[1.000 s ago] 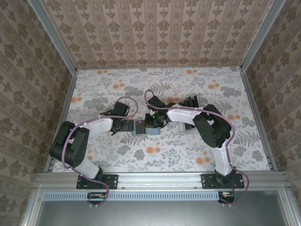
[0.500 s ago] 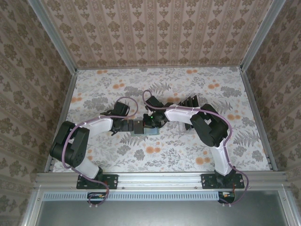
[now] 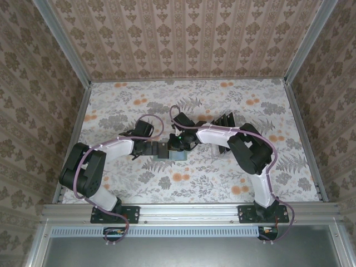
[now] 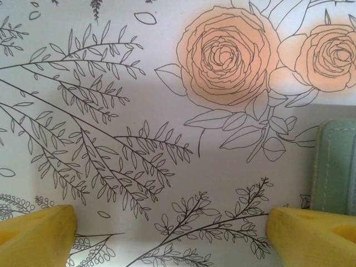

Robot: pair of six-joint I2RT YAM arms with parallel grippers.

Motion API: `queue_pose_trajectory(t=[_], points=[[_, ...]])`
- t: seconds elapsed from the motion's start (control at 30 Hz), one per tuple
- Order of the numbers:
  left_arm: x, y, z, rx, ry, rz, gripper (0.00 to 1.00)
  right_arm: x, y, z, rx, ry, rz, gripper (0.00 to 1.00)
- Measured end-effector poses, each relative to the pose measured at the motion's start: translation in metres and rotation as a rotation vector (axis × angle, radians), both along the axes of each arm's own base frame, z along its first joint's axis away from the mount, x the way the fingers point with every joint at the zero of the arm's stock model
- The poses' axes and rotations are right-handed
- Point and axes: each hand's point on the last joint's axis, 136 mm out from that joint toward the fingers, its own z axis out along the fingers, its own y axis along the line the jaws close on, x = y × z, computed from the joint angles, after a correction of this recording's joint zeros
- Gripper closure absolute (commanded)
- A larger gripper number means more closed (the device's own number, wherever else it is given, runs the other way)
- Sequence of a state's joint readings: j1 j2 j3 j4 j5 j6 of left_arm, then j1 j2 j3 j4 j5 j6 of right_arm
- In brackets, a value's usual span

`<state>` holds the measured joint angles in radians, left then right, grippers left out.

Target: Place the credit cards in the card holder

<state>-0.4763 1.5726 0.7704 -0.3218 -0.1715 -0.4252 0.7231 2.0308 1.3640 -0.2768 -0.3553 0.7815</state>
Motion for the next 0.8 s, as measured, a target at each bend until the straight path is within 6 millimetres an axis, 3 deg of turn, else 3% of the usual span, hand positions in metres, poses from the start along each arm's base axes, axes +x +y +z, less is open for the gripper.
queue_pose_trajectory(t=[0.13, 0.27, 0.53, 0.8], points=[[0.0, 0.002, 0.004, -0.004, -0.003, 0.005, 0.0, 0.003, -0.007, 0.036, 0.01, -0.077, 0.002, 0.52], [0.0, 0.001, 0.014, -0.016, -0.021, 0.005, 0.0, 0.005, -0.018, 0.055, -0.023, -0.138, 0.005, 0.46], [0.004, -0.007, 0.033, -0.053, -0.06, -0.009, 0.0, -0.001, -0.038, 0.035, -0.143, -0.132, 0.04, 0.46], [-0.001, -0.024, 0.035, -0.074, -0.061, -0.035, 0.0, 0.003, -0.046, 0.007, -0.206, -0.106, 0.058, 0.46]])
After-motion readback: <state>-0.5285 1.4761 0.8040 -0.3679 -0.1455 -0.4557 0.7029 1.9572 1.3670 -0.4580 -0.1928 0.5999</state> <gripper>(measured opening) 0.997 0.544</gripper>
